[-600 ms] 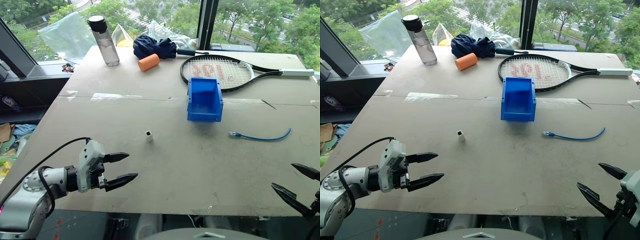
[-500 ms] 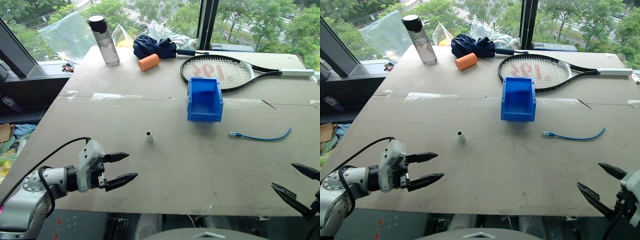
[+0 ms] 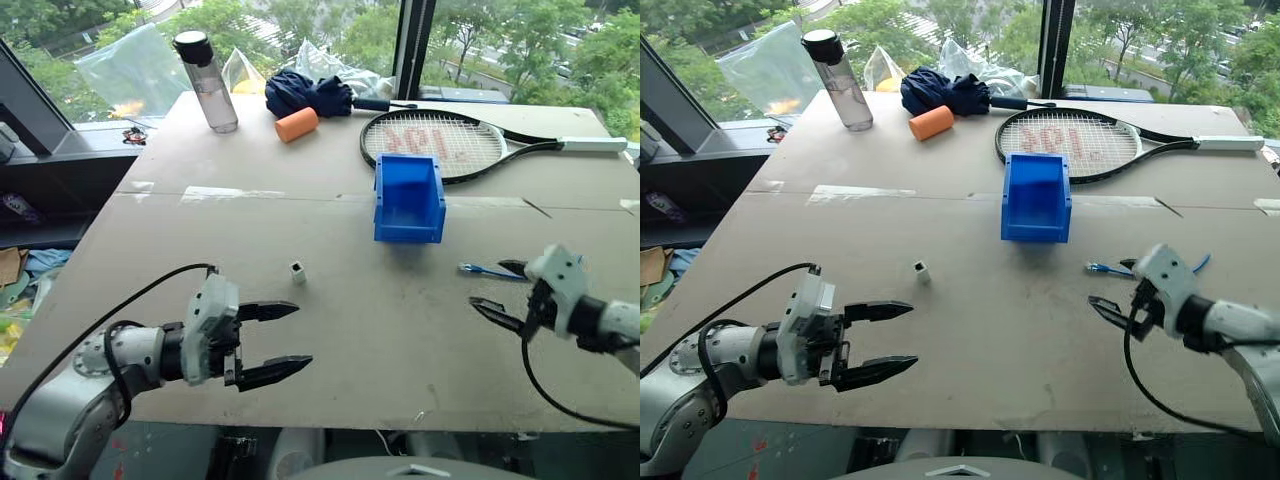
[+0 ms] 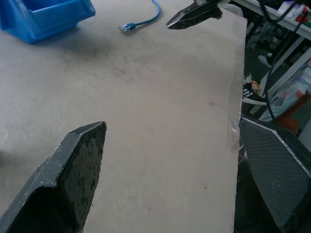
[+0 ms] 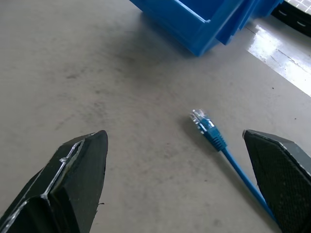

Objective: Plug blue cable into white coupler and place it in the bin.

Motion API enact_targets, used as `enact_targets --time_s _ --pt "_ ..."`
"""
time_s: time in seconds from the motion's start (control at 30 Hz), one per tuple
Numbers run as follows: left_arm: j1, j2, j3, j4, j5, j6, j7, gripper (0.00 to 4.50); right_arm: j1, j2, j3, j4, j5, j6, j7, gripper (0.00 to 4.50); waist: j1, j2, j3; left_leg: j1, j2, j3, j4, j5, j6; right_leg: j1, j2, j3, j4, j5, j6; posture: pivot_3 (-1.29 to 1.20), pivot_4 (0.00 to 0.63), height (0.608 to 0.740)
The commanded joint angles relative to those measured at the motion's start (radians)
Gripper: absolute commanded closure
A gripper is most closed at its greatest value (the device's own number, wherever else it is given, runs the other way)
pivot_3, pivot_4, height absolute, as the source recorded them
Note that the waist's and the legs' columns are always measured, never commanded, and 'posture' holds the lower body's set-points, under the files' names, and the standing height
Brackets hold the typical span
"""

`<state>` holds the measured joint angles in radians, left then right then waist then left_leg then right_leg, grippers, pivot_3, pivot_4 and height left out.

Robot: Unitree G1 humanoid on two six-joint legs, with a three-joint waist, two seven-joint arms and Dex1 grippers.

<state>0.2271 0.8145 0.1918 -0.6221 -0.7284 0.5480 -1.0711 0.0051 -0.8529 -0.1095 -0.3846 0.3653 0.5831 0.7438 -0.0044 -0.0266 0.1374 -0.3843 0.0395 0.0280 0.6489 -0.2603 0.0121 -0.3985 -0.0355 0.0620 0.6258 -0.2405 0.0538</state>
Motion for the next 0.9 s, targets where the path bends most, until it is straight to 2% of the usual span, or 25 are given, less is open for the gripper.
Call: enact_targets --time_s 0.03,0.17,0.33,0.37,0.4,0.47,0.67,0.7,0.8,0.9 --pt "-0.039 -0.017 -0.026 -0.061 -0.009 0.007 0.056 0.10 -0.088 -0.021 0.050 0.096 -0.033 0.023 0.034 0.00 0.000 0.000 0.000 0.000 0.000 0.000 0.000 0.000 0.000 0.000 0.000 0.000 0.000 0.000 0.000 0.00 0.150 0.740" --pt "-0.083 -0.041 -0.062 -0.077 -0.005 0.029 0.124 0.10 -0.156 -0.035 0.115 0.241 -0.063 0.023 0.101 0.00 -0.001 0.000 0.000 0.000 0.000 -0.001 0.000 0.000 0.000 0.001 0.001 -0.001 0.000 0.000 0.000 0.00 0.150 0.740" --pt "-0.103 -0.039 -0.108 -0.087 0.018 0.021 0.137 0.10 -0.288 0.028 0.216 0.443 -0.121 -0.058 0.172 0.00 -0.019 -0.003 -0.001 0.003 0.001 0.000 0.000 0.000 0.000 0.003 0.002 0.001 0.001 0.000 0.000 0.00 0.150 0.740" --pt "-0.102 -0.044 -0.108 -0.099 0.004 0.031 0.151 0.00 -0.314 0.045 0.226 0.475 -0.134 -0.085 0.177 0.39 -0.021 -0.004 -0.002 0.004 0.002 0.000 0.000 0.000 0.000 0.003 0.004 0.001 0.001 0.001 0.000 0.00 0.150 0.740" --pt "-0.102 -0.052 -0.107 -0.116 -0.018 0.046 0.171 0.00 -0.331 0.055 0.227 0.493 -0.135 -0.094 0.185 0.50 -0.029 -0.006 -0.003 0.004 0.002 -0.001 0.000 0.000 0.000 0.003 0.004 0.001 0.001 0.001 0.000 0.00 0.150 0.740" --pt "-0.089 -0.053 -0.092 -0.151 -0.057 0.071 0.196 0.00 -0.357 0.061 0.250 0.504 -0.150 -0.105 0.209 1.27 -0.038 -0.008 -0.003 0.005 0.003 -0.001 0.000 0.000 0.000 0.004 0.005 0.001 0.002 0.001 0.000 0.00 0.150 0.740" --pt "-0.098 -0.020 -0.051 -0.163 -0.109 0.096 0.205 0.00 -0.359 0.062 0.259 0.506 -0.171 -0.102 0.237 4.20 -0.037 -0.008 -0.004 0.006 0.004 -0.003 0.001 0.000 0.000 0.003 0.006 0.002 0.003 0.001 0.000 0.00 0.150 0.740" --pt "-0.105 -0.012 -0.034 -0.161 -0.136 0.104 0.200 0.00 -0.350 0.056 0.259 0.469 -0.158 -0.083 0.252 4.42 -0.037 -0.009 -0.004 0.006 0.004 -0.003 0.001 0.000 0.000 0.003 0.006 0.002 0.003 0.001 0.000 0.00 0.150 0.740" --pt "-0.101 0.017 -0.008 -0.147 -0.155 0.101 0.164 0.00 -0.306 0.016 0.268 0.325 -0.125 -0.036 0.311 4.42 -0.034 -0.007 -0.003 0.005 0.004 -0.003 0.002 0.000 0.000 0.003 0.005 0.002 0.003 0.001 0.000 0.00 0.150 0.740" --pt "-0.118 0.025 -0.023 -0.111 -0.106 0.069 0.151 0.00 -0.282 0.017 0.291 0.160 -0.102 0.042 0.300 4.42 -0.030 -0.005 -0.002 0.005 0.003 -0.004 0.000 0.000 0.000 0.003 0.005 0.002 0.003 0.000 0.000 0.00 0.150 0.740"
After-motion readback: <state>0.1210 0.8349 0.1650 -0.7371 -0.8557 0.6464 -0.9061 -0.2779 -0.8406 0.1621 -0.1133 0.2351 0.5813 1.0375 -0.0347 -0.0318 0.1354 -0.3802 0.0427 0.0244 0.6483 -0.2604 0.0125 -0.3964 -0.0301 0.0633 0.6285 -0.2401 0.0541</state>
